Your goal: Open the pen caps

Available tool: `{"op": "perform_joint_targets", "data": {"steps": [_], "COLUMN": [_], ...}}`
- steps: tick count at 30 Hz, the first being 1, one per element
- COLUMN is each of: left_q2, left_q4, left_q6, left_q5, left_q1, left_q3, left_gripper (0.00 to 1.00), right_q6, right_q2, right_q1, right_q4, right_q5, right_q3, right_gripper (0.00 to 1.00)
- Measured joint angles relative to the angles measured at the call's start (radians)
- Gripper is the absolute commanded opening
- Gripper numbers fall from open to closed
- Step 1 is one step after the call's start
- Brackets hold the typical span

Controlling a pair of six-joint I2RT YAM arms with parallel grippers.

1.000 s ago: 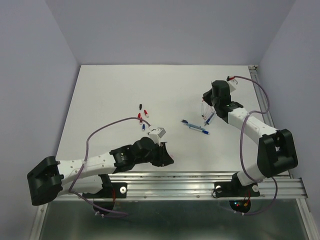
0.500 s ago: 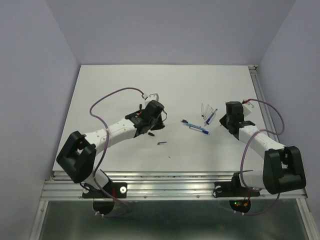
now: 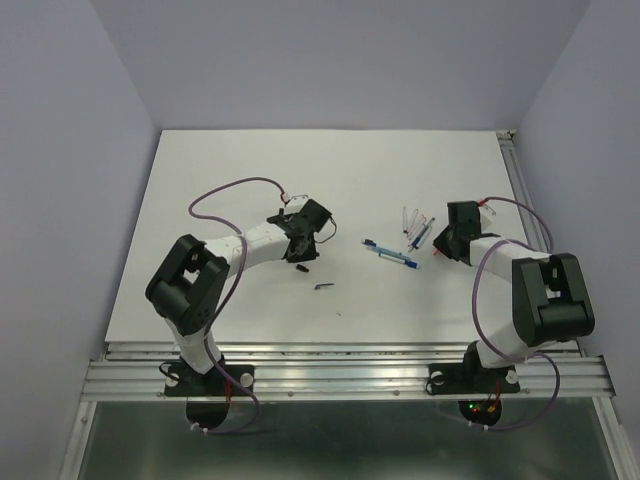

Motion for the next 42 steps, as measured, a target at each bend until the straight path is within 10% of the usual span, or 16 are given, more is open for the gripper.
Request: {"op": "perform_joint_targets", "data": {"steps": [12,19,25,42], "left_q2": [0.047,0.014,-0.192,-0.610], "left_q4": [-0.017,-0.023,0.006,0.072], "left_q6": [0.000,0.013,0.040,0.017], "left_q5": [-0.008,0.018,0.074,0.154], "left_q1": [0.028,0.028,0.014,-0.011], "left_q3": [0.016,0.020,-0.009,-0.309], "left_gripper": [0.55,0.87,0.99,0.99], "right_q6": [-0.005,-0.042,-0.115,-0.462], "right_q2": [0.021,-0.090,-0.240,-0.127], "right_q1": [-0.001,-0.001,-0.001,0.328], "right_q4": [0.011,-0.065,-0.085,-0.117], "right_q5": [-0.048,-0.097,-0.202,-0.261], "right_q3": [0.020,0.020,0.019,0.026], "right_gripper": [0.37,0.55,1.00,1.00]}}
